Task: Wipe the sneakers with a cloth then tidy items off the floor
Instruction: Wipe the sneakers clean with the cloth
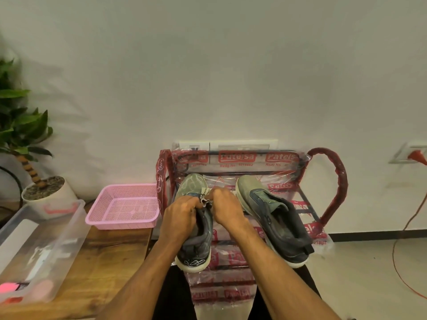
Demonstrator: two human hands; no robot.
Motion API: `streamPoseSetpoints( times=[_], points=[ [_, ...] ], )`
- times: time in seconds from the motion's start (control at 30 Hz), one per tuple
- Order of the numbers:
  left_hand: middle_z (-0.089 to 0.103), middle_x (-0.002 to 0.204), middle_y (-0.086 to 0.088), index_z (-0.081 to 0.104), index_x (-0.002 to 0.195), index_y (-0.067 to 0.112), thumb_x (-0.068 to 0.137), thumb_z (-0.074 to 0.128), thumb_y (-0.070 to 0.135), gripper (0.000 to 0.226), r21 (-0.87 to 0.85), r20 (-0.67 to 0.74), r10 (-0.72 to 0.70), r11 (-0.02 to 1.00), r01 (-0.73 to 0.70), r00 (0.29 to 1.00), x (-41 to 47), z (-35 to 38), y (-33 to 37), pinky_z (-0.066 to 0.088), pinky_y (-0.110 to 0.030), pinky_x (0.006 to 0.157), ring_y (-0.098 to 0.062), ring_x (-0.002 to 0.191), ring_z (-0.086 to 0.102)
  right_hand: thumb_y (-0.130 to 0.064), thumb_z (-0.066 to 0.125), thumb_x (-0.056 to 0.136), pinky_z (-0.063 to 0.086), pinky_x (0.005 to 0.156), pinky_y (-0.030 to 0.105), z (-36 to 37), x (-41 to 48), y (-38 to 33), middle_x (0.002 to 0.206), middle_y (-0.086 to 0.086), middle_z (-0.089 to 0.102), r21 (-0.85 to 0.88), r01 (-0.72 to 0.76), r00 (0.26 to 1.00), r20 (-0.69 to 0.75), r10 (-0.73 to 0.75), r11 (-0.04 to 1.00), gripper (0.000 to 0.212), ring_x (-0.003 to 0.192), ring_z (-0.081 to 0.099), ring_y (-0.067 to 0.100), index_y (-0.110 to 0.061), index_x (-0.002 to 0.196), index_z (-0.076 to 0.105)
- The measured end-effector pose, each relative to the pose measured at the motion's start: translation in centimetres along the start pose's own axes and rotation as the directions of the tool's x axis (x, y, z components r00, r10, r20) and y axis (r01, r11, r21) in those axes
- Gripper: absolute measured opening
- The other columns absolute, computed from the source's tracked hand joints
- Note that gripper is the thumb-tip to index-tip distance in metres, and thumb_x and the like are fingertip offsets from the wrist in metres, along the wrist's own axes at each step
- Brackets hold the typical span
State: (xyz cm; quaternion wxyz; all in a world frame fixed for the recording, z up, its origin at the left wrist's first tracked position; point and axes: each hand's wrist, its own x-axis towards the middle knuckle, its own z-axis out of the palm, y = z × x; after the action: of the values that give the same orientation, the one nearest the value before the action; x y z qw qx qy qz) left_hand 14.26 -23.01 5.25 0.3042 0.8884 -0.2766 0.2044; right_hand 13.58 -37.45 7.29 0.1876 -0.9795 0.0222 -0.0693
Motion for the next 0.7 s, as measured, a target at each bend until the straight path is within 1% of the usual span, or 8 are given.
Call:
streamPoseSetpoints(
  times=[0.1, 0.17, 0.27, 0.37, 0.43, 0.57, 0.63, 0.7],
  points=[
    [0.069, 0.077, 0.0, 0.069, 0.074, 0.012, 0.065, 0.07, -0.015, 0.028, 0.002, -0.023, -0.019, 1.0, 0.019, 1.0, 0.0, 0.1, 0.1, 0.05, -0.028, 0.057, -0.02, 0.069, 0.064, 0.006, 0.053, 0.081, 0.052, 0.091, 0.04, -0.7, -0.1, 0.2, 0.114, 0.009, 0.07, 0.155, -0.105, 0.989, 0.121, 0.087, 0.982, 0.043, 0.105, 0.064, 0.028, -0.017, 0.111, 0.073],
    [0.069, 0.076, 0.0, 0.069, 0.074, 0.011, 0.066, 0.07, -0.014, 0.027, 0.003, -0.037, -0.028, 1.0, 0.028, 0.999, 0.1, 0.2, 0.1, 0.049, -0.027, 0.056, -0.02, 0.068, 0.064, 0.007, 0.051, 0.079, 0.052, 0.086, 0.033, -1.3, -0.5, 0.4, 0.116, 0.005, 0.07, 0.201, -0.131, 0.979, 0.181, 0.095, 0.971, 0.047, 0.1, 0.065, 0.024, -0.019, 0.111, 0.074],
    [0.07, 0.075, 0.001, 0.069, 0.073, 0.012, 0.067, 0.069, -0.015, 0.027, -0.002, -0.063, -0.049, 0.999, 0.049, 0.997, 0.0, 0.2, -0.1, 0.053, -0.03, 0.054, -0.02, 0.068, 0.065, 0.01, 0.046, 0.078, 0.051, 0.077, 0.024, -2.5, -1.4, 0.7, 0.118, 0.0, 0.069, 0.264, -0.137, 0.963, 0.262, 0.066, 0.955, 0.049, 0.091, 0.064, 0.017, -0.018, 0.108, 0.075],
    [0.07, 0.078, 0.002, 0.069, 0.075, 0.012, 0.071, 0.069, -0.014, 0.026, -0.035, -0.067, -0.05, 0.998, 0.048, 0.996, -0.1, 0.2, 0.0, 0.055, -0.032, 0.058, -0.019, 0.072, 0.065, 0.01, 0.042, 0.078, 0.044, 0.054, 0.016, -3.7, -2.1, 1.9, 0.118, 0.0, 0.07, 0.292, -0.166, 0.923, 0.383, 0.044, 0.942, 0.049, 0.069, 0.057, 0.005, -0.018, 0.101, 0.076],
    [0.068, 0.082, 0.003, 0.068, 0.078, 0.012, 0.074, 0.067, -0.012, 0.025, -0.057, -0.07, -0.068, 0.996, 0.064, 0.995, -0.1, 0.4, -0.2, 0.055, -0.032, 0.062, -0.017, 0.076, 0.063, 0.01, 0.04, 0.079, 0.042, 0.049, 0.017, -4.4, -2.5, 2.7, 0.114, -0.002, 0.07, 0.261, -0.194, 0.906, 0.416, 0.071, 0.946, 0.049, 0.06, 0.054, 0.004, -0.017, 0.099, 0.076],
    [0.064, 0.089, 0.007, 0.064, 0.08, 0.015, 0.079, 0.064, -0.01, 0.026, -0.094, -0.073, -0.066, 0.994, 0.059, 0.995, -0.7, 0.7, -0.7, 0.054, -0.031, 0.065, -0.01, 0.08, 0.059, 0.005, 0.048, 0.081, 0.036, 0.052, 0.02, -4.1, -2.7, 3.5, 0.092, -0.003, 0.063, 0.272, -0.262, 0.957, 0.197, 0.212, 0.926, 0.038, 0.055, 0.042, 0.004, -0.02, 0.093, 0.074],
    [0.062, 0.092, 0.008, 0.062, 0.082, 0.016, 0.08, 0.064, -0.009, 0.026, -0.09, -0.058, -0.038, 0.995, 0.032, 0.998, -1.0, 0.5, -0.4, 0.052, -0.027, 0.066, -0.009, 0.083, 0.058, 0.006, 0.05, 0.078, 0.043, 0.057, 0.026, -3.5, -2.6, 2.8, 0.082, -0.004, 0.065, 0.313, -0.226, 0.974, 0.083, 0.211, 0.922, 0.038, 0.059, 0.052, 0.011, -0.028, 0.069, 0.064],
    [0.061, 0.094, 0.007, 0.06, 0.083, 0.016, 0.078, 0.065, -0.009, 0.025, -0.052, -0.042, -0.003, 0.999, 0.001, 0.999, -1.0, 0.2, -0.1, 0.047, -0.021, 0.063, -0.009, 0.084, 0.058, 0.006, 0.052, 0.079, 0.046, 0.058, 0.027, -3.2, -2.5, 1.6, 0.073, -0.007, 0.067, 0.352, -0.19, 0.981, 0.042, 0.187, 0.916, 0.04, 0.063, 0.06, 0.014, -0.028, 0.058, 0.058]
  ],
)
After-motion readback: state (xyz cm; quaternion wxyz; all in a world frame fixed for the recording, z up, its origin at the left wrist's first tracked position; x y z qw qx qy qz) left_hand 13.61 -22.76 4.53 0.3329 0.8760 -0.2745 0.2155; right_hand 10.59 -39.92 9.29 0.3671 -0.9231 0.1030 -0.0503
